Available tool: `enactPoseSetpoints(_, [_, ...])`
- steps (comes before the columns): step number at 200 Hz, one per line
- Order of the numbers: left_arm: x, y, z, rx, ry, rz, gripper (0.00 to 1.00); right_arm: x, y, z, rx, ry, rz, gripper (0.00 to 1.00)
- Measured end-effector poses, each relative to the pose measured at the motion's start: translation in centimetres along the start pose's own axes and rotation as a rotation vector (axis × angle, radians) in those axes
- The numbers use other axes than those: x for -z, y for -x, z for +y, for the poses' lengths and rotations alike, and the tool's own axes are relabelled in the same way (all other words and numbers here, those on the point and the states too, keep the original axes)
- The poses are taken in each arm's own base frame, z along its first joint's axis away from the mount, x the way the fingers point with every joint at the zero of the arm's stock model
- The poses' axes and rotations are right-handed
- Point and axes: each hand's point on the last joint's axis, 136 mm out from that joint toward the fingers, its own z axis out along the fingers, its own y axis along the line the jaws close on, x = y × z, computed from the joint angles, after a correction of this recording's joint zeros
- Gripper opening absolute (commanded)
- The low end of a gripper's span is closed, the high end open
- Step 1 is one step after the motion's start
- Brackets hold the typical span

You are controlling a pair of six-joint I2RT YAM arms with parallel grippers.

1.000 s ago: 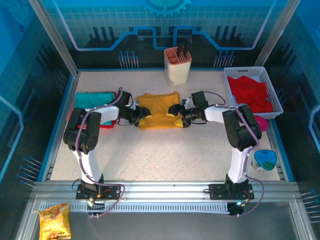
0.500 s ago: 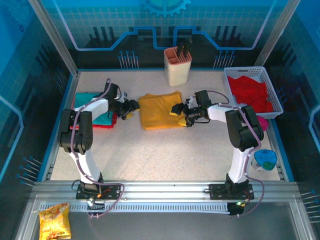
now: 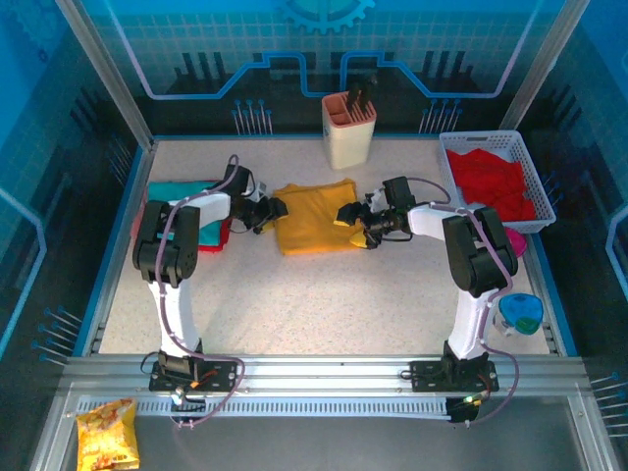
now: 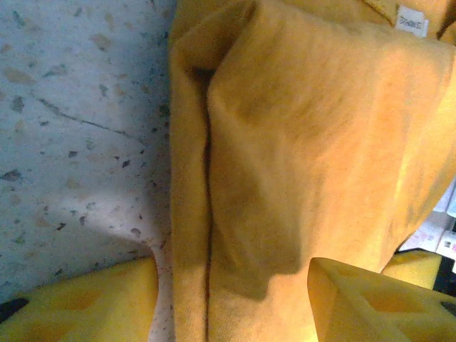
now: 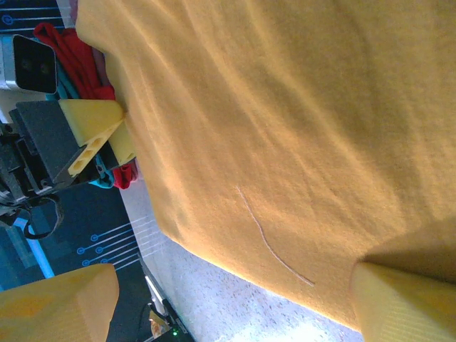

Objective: Fold and stack the t-shirts

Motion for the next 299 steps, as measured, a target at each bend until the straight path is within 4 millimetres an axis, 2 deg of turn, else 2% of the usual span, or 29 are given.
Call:
enactPoseSetpoints(93, [-0.7, -0.1, -0.5, 0.018, -0.003, 0.033, 0.49, 0.2, 0.2, -0.1, -0.004, 0.001, -0.005, 0.85])
enactPoseSetpoints(136, [-2.0, -2.1, -2.4, -0.017, -0.070, 0.106, 0.49, 0.3, 0.3, -0.2, -0.010, -0.002, -0.005, 0.85])
enactPoseSetpoints(190, [-2.4, -2.3, -1.6, -0.014, -0.058, 0.122, 0.27, 0.4, 0.3, -0.3, -0.012, -0.002, -0.007, 0.84])
enactPoseSetpoints(227, [-2.4, -2.3, -1.3, -0.008, -0.040, 0.125, 0.02, 0.4, 0.3, -0.2, -0.012, 0.000, -0.005, 0.84])
enactPoseSetpoints(231, [-2.3, -2.3, -1.4, -0.015, -0.038, 0.125, 0.00, 0.4, 0.3, -0.2, -0.012, 0.000, -0.004, 0.84])
enactPoseSetpoints(264, [-1.5, -2.2, -0.9, -0.042, 0.033, 0.119, 0.00, 1.1, 0.1, 0.7, 0.009, -0.007, 0.007, 0.84])
enactPoseSetpoints(281, [0.0, -2.3, -0.7, -0.067, 0.091, 0.107, 0.00, 2.3, -0.2, 2.1, 0.052, -0.010, -0.001, 0.84])
enactPoseSetpoints(299, [2.2, -2.1, -1.3, -0.106, 0.144, 0.080, 0.00, 4.0, -0.4, 4.5, 0.117, 0.004, -0.019, 0.84])
